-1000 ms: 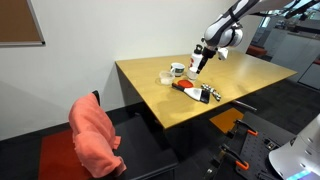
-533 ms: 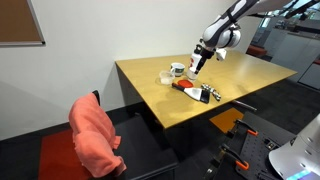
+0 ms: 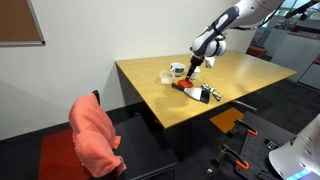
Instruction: Use the brush to sweep the candy to the left side of the table
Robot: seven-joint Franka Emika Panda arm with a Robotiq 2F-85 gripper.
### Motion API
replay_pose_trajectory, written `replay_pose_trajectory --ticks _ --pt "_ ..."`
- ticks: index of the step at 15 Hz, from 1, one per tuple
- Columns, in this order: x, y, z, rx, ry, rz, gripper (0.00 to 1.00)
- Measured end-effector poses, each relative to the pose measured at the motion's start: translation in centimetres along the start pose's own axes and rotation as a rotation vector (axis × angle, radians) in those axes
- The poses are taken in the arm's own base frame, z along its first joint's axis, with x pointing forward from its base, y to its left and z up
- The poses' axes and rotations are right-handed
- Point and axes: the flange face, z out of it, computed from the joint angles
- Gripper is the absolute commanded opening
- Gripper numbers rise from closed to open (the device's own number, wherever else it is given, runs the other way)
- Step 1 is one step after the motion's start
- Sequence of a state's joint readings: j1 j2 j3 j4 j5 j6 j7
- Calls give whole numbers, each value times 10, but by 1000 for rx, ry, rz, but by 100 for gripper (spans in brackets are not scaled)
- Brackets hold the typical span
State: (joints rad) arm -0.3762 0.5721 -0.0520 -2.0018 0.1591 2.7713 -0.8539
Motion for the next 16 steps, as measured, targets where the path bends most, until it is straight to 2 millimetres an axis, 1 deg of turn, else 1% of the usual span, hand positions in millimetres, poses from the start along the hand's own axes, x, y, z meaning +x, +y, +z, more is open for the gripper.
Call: replay_pose_trajectory --ticks 3,8,16 --pt "10 6 20 8 9 0 100" --pt "23 10 39 14 21 -6 100" --pt "38 -5 63 24 6 -4 100"
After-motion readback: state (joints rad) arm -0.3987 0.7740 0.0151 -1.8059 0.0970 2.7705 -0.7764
